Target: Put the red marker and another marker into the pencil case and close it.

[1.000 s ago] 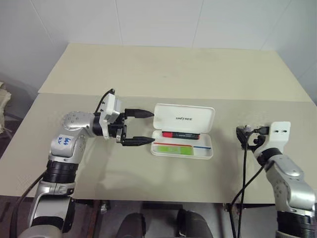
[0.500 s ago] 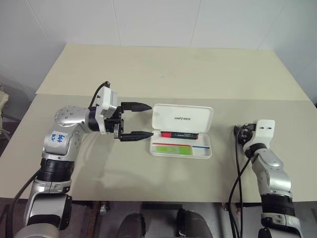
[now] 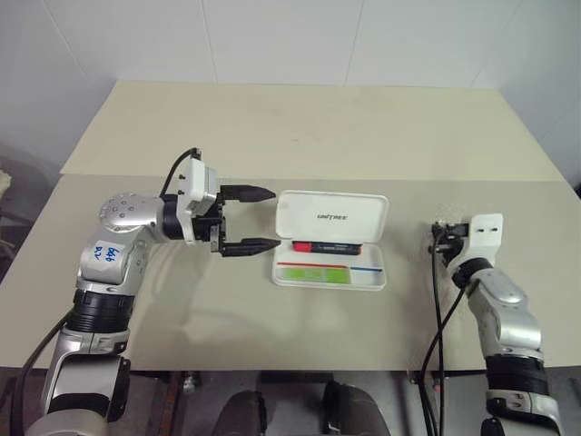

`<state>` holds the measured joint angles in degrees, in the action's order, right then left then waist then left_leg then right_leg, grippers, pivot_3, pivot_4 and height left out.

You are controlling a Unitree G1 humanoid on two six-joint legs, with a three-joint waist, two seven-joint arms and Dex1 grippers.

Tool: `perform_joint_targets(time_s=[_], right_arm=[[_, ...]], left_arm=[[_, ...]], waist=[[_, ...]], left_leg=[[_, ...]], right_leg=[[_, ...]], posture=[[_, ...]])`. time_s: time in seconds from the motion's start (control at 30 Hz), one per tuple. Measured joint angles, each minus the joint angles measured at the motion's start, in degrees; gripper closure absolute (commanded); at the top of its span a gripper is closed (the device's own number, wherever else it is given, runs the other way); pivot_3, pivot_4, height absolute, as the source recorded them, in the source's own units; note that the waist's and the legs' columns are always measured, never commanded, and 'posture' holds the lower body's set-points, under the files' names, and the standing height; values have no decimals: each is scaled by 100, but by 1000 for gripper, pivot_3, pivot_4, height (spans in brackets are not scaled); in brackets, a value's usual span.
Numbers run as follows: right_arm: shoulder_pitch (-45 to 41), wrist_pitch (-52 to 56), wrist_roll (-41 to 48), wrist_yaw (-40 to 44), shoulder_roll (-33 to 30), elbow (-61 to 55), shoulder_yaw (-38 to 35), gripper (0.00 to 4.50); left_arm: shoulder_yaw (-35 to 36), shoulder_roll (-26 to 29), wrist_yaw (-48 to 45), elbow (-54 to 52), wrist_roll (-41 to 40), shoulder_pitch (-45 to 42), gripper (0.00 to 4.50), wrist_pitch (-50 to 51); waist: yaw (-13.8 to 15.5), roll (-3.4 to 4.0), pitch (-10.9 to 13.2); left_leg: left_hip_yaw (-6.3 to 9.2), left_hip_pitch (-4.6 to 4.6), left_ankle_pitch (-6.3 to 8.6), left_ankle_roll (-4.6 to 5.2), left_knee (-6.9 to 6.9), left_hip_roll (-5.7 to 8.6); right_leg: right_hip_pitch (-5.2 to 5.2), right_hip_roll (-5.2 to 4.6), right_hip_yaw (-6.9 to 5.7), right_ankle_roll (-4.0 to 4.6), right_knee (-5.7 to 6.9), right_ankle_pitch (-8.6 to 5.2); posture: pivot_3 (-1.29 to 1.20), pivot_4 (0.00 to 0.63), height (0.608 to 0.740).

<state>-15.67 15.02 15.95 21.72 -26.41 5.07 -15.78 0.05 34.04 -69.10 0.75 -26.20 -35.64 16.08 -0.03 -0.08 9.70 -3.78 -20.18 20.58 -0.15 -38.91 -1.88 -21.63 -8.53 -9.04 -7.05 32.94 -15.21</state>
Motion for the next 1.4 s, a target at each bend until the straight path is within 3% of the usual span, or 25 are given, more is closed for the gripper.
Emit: perform_joint_targets(time_s=[0.37,0.67,0.97,1.4], right_arm=[[847,488,1103,2657,-1216,-1849,477,4095],[216,-372,666,4139,-1480,-949,1402,4095],[-289,-596,541,4830,-1332,-270,1991,4095],[-290,-995,394,5130,-1259,313,2025,4095]], left_arm=[[-17,11,-79,17,29,366,47,-210],[-32,1,-101,-30,25,512,47,-240],[-67,-32,-89,-35,23,509,47,-241],[-63,19,-88,-52,21,509,47,-240]], waist=[[31,-5,1],[11,-13,2],[45,-13,2],[129,-13,2]], left_leg=[[2,-1,2,3,-1,0],[-2,2,1,3,-11,-1],[1,-3,2,1,-10,1],[-3,-1,2,0,-15,0]], right_leg=[[1,0,-3,0,-4,0],[3,-1,-2,0,-2,0],[3,-1,-8,0,-3,0],[3,0,-6,0,-3,0]], posture=[[0,150,740],[0,150,740],[0,150,740],[0,150,740]])
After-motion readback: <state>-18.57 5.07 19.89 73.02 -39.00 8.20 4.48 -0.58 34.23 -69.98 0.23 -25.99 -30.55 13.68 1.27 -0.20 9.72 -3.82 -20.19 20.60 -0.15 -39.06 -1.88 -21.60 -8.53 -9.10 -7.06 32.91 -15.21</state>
